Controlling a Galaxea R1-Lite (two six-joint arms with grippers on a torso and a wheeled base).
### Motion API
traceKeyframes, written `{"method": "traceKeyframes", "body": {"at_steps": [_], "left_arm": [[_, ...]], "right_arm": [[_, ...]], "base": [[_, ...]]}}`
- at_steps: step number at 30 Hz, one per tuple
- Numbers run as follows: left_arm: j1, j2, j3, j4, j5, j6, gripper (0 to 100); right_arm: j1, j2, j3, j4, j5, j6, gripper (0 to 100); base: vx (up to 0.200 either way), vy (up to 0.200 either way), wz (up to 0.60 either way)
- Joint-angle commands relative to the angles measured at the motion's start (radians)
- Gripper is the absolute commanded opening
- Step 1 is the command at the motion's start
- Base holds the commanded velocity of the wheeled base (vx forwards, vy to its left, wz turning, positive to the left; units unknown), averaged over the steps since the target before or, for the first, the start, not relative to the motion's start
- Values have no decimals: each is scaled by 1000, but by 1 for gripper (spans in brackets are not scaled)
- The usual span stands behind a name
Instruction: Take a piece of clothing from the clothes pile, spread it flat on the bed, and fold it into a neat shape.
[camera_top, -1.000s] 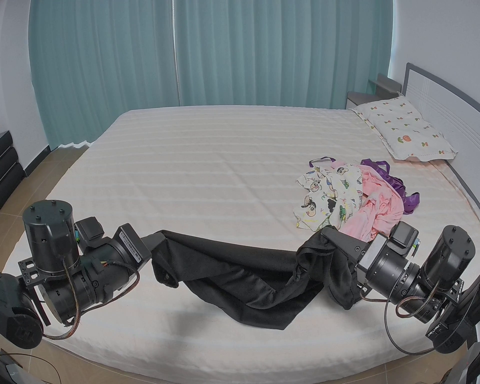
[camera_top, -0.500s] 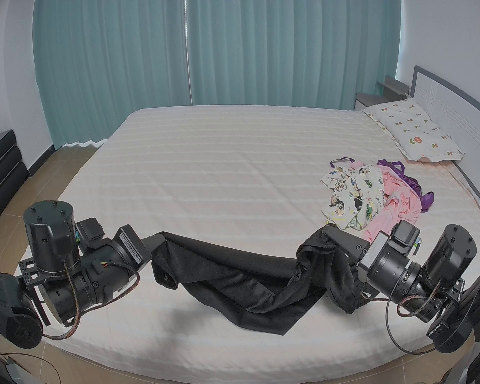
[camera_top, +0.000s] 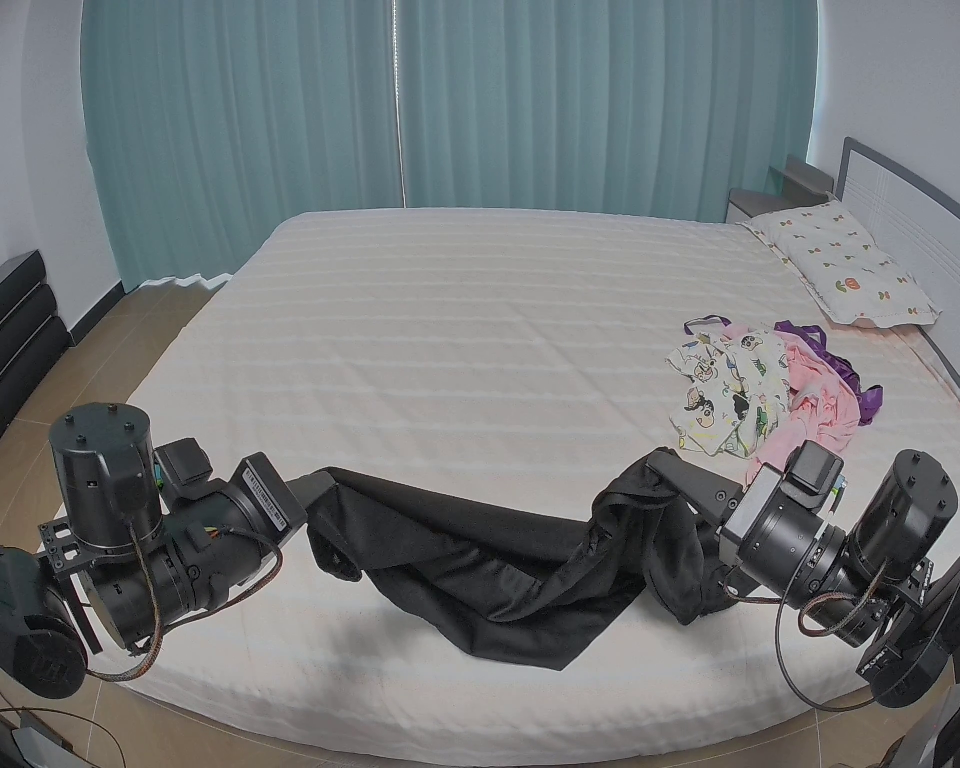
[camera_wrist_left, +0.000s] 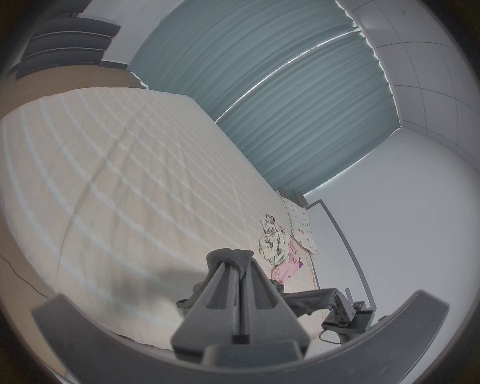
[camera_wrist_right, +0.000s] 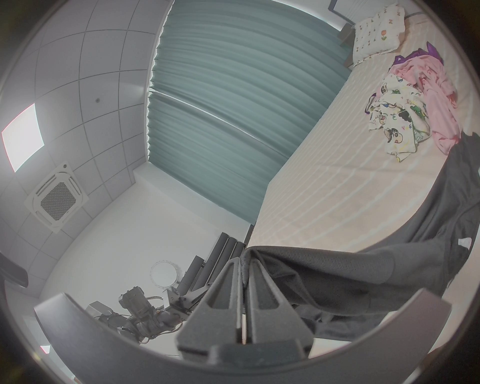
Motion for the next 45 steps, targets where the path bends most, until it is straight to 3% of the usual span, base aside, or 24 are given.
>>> {"method": "traceKeyframes", "body": {"at_steps": [1,12,17,19,25,33,34,36,37,40,45], "left_arm": [[-12,-19,-2,1,1,-2,0],[-55,-143,-12,6,5,-4,0],[-55,-216,-69,72,11,-2,0],[-54,-240,-124,105,11,-2,0],[-31,-295,-290,219,18,1,0],[20,-249,-529,394,19,2,0],[40,-220,-571,409,19,2,0],[50,-202,-583,414,19,2,0],[58,-170,-584,415,21,2,0],[63,-114,-575,417,21,1,0],[80,-1,-575,417,21,-2,0]], "right_arm": [[7,-45,11,-9,0,-5,0],[13,-281,12,20,11,-80,0],[51,-533,-67,181,16,-137,0],[64,-649,-173,338,16,-137,0],[57,-770,-413,597,20,-135,0],[-19,-640,-818,801,42,-135,0],[-73,-548,-963,847,51,-133,0],[-117,-490,-1043,868,59,-127,0],[-191,-405,-1135,894,79,-120,0],[-259,-284,-1218,921,100,-117,0],[-311,-131,-1190,910,99,-121,0]], "base": [[-200,0,0],[-200,0,0],[-200,0,0],[0,0,0],[0,0,0],[0,0,0],[0,0,0],[0,0,0],[0,0,0],[0,0,0],[0,0,0]]}}
